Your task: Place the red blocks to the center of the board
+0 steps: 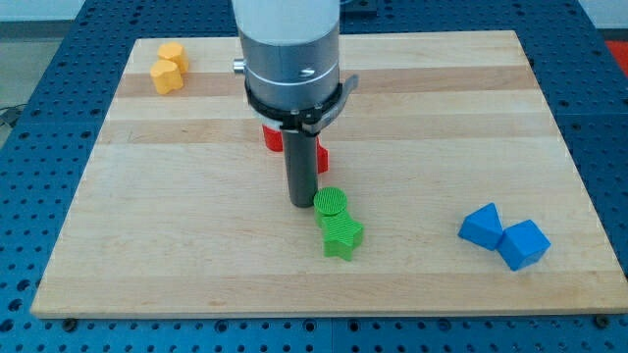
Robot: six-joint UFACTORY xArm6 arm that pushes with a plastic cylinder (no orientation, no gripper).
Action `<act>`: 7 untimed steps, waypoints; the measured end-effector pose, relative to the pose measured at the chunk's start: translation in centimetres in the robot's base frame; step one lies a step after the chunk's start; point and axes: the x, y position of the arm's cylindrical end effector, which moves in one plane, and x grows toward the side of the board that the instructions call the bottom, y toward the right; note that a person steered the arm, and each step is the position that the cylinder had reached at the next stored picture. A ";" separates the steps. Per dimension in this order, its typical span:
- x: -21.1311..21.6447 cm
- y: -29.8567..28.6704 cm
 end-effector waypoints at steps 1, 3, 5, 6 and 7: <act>-1.4 3.1; -2.2 3.5; -4.5 2.4; -5.3 3.2; -6.8 4.2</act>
